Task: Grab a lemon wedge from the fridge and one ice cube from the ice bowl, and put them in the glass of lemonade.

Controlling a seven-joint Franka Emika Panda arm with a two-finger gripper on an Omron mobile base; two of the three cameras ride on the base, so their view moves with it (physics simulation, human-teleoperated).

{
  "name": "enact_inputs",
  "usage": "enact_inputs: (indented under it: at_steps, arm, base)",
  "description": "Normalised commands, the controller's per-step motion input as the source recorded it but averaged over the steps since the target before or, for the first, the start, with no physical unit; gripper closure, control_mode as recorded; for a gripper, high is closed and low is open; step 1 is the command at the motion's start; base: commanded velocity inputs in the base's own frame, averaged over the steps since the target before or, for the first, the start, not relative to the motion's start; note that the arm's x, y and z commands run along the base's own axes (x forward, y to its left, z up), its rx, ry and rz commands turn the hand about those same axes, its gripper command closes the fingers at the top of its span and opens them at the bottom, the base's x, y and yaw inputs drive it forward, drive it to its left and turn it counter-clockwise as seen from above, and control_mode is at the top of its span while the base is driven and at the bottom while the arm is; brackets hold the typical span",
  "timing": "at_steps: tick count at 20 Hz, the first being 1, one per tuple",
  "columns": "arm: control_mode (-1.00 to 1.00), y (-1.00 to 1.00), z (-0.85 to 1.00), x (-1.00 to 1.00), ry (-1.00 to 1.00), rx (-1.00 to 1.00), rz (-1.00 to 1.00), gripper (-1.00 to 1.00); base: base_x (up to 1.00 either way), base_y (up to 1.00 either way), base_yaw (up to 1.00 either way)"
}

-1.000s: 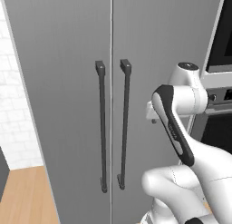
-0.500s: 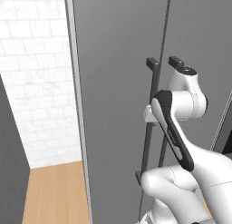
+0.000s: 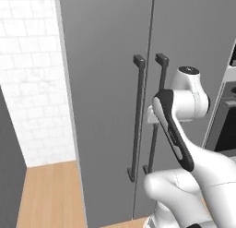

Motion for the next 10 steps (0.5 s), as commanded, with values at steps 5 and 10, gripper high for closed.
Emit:
enact_inputs:
  at_steps: [5, 10]
  arm:
    - [1.0, 0.0, 0.0, 0.0, 0.0, 0.0, 0.0, -1.0]
    - [1.0, 0.0, 0.0, 0.0, 0.0, 0.0, 0.0, -1.0]
  base:
    - [-0.04, -0.52, 0.0]
    - [-0.15, -0.24, 0.02]
